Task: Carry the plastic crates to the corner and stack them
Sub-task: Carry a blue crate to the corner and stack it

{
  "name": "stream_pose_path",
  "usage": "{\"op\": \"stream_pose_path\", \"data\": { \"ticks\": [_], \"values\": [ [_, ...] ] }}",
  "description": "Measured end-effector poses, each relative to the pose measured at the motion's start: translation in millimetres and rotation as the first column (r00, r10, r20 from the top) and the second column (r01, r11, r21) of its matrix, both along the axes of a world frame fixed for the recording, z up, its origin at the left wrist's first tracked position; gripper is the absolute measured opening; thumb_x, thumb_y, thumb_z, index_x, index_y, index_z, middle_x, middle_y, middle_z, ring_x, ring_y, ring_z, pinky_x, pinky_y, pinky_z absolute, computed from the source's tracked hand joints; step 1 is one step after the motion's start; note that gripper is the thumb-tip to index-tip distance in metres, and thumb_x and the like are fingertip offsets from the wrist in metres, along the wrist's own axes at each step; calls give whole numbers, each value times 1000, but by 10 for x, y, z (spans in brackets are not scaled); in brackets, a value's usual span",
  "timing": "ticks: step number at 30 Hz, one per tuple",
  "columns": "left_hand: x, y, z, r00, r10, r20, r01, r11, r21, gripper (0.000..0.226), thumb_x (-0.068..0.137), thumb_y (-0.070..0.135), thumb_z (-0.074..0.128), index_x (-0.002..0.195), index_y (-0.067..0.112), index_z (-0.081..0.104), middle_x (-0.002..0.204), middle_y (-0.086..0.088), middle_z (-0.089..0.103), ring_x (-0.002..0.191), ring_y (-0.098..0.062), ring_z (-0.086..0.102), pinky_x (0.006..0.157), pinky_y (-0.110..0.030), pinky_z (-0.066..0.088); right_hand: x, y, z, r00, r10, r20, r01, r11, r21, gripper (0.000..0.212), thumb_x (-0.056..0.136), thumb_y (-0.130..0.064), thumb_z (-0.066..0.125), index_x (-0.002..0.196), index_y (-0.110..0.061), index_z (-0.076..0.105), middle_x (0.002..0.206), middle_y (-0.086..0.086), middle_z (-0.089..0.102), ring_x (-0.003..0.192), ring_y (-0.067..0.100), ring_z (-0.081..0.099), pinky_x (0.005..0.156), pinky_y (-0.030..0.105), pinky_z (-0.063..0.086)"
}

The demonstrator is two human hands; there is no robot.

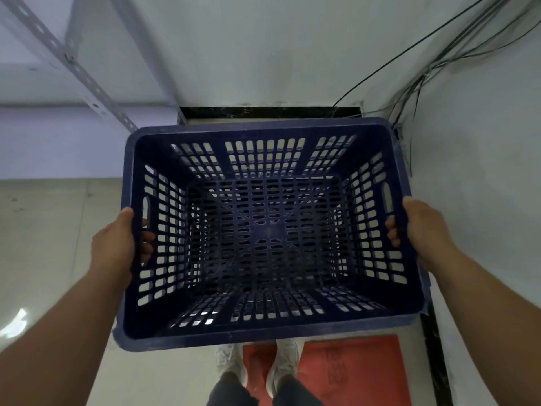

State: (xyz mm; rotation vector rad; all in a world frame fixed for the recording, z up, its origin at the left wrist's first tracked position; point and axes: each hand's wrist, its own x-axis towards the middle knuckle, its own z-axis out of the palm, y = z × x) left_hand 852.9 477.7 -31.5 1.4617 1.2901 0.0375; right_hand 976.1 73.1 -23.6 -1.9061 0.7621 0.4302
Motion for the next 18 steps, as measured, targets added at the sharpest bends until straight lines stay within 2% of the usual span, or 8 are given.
{"op": "stream_pose_path", "data": {
  "ticks": [7, 11, 16, 18],
  "values": [
    [-54, 49, -46, 999, -26, -18, 25, 997, -74, 44, 89, 50, 43, 84, 11, 62, 69, -11, 57, 51, -21, 45, 48, -29, 36, -147, -44, 36, 1000, -9, -12, 9, 1000, -18, 36, 101, -32, 34, 104, -4, 56, 72, 15, 58, 54, 25, 47, 51, 35, 40],
    [-22, 56, -16, 1000, -27, -15, 27, 998, -61, 42, 90, 49, 43, 85, 11, 62, 71, -11, 59, 53, -22, 46, 49, -30, 37, -215, -53, 21, 1000, -8, -3, 8, 1000, -14, 36, 100, -32, 33, 106, -4, 56, 75, 15, 59, 57, 26, 50, 53, 34, 42],
    [12, -7, 49, 998, -56, 8, 56, 998, 4, 41, 91, 46, 44, 86, 11, 64, 71, -10, 60, 56, -22, 48, 52, -33, 40, -323, -90, -16, 1000, 11, 5, -10, 999, -43, 39, 99, -32, 33, 97, -4, 60, 76, 15, 62, 60, 27, 53, 57, 35, 44],
    [32, 33, 53, 999, -53, -3, 53, 998, -18, 42, 91, 47, 44, 88, 10, 63, 71, -10, 59, 56, -21, 48, 52, -32, 39, -285, -58, -3, 1000, 20, 4, -19, 999, -45, 38, 99, -33, 33, 95, -5, 59, 75, 15, 61, 60, 27, 52, 56, 36, 44]
  ]
}}
